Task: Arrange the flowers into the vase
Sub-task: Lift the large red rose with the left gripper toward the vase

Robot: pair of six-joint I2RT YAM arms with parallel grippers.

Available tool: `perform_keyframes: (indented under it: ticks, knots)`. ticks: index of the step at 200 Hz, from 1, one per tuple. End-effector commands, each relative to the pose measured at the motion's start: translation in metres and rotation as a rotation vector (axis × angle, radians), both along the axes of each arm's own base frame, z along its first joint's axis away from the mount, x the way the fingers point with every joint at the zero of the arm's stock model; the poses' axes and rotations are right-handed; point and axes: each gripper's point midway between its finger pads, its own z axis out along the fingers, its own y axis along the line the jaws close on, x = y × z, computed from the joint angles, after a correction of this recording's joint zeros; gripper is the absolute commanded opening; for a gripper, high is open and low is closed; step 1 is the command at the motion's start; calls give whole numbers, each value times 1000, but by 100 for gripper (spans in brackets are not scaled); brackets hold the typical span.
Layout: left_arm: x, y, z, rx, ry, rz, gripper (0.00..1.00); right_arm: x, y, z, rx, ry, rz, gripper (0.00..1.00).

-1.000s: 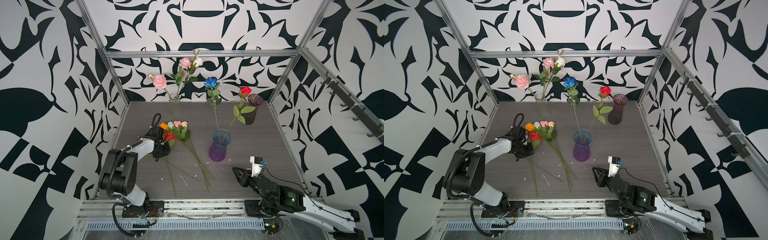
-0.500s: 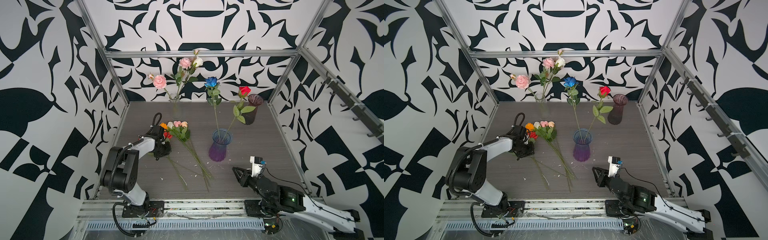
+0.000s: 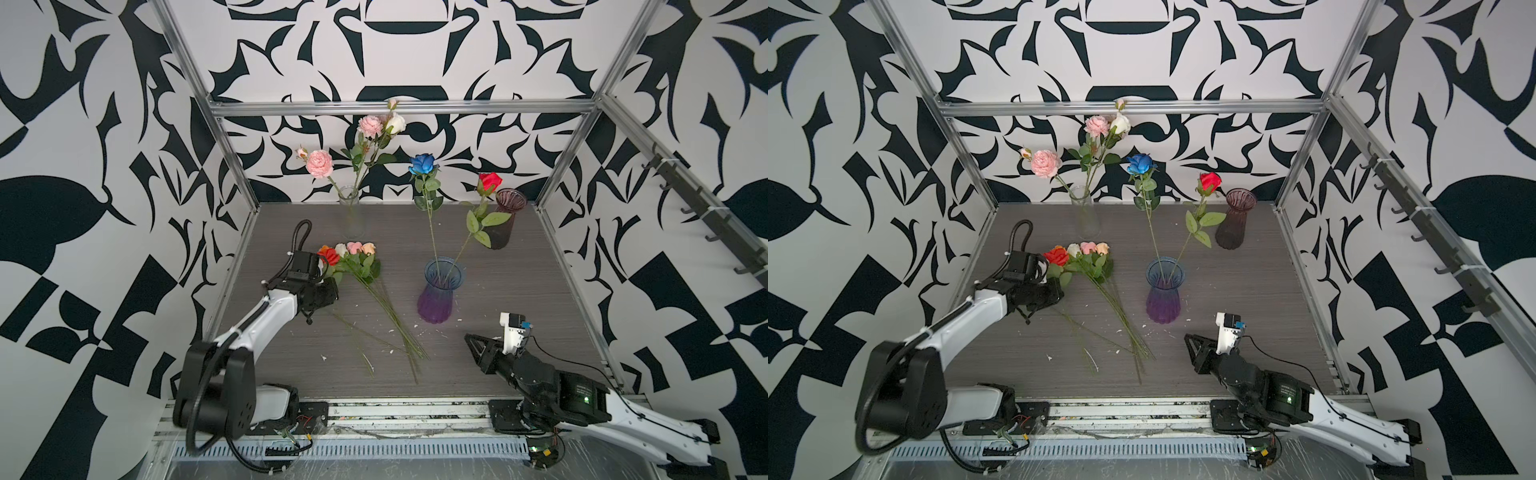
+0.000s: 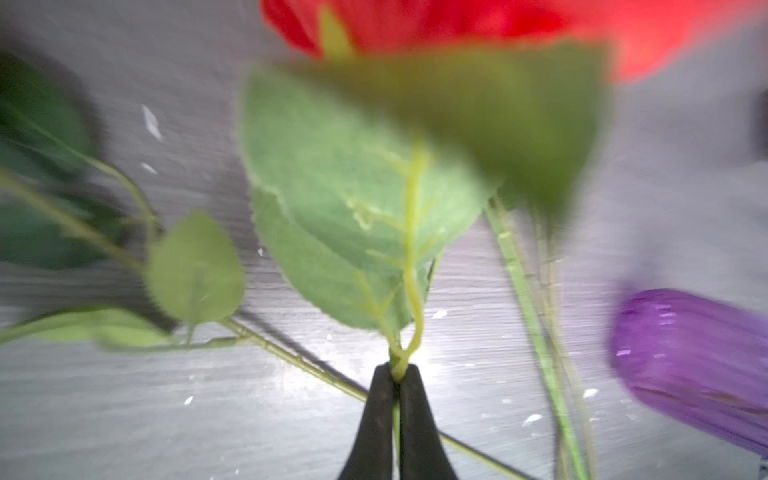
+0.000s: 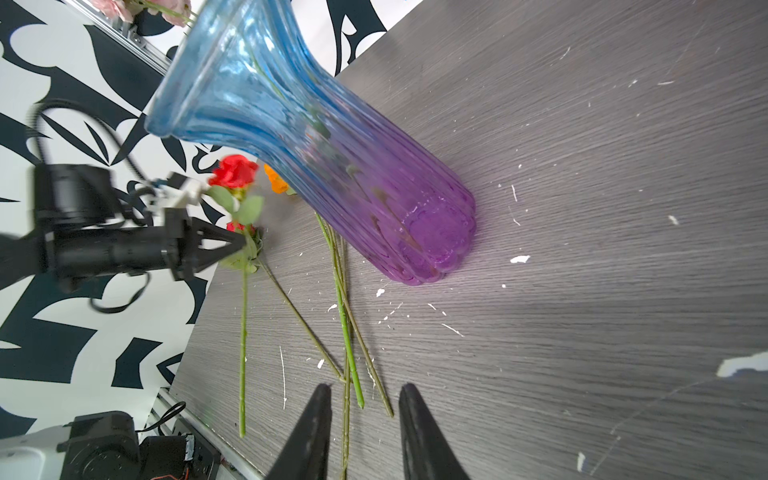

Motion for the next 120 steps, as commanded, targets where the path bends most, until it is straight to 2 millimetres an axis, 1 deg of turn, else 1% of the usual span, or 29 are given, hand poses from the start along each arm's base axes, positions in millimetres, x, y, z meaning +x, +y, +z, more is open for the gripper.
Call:
perform_keyframes:
  ticks: [1, 26, 45, 59, 79, 95, 120]
  knots:
    - [5, 5, 36, -71, -137, 98, 0, 3, -3, 5, 8, -11, -22, 32]
    - [6, 3, 81, -157, -287, 118, 0, 3, -3, 4, 7, -10, -22, 32]
    - [5, 1, 123, -212, -419, 114, 0, 3, -3, 4, 8, -9, -23, 32]
    - [2, 1, 157, -263, -539, 111, 0, 3, -3, 4, 7, -11, -24, 31]
    - [-8, 3, 210, -338, -732, 111, 0, 3, -3, 4, 7, -11, -24, 31]
    - [-21, 3, 253, -384, -909, 81, 0, 3, -3, 4, 6, -11, -25, 32]
    - [-38, 2, 307, -412, -1122, 47, 0, 3, -3, 4, 8, -12, -26, 32]
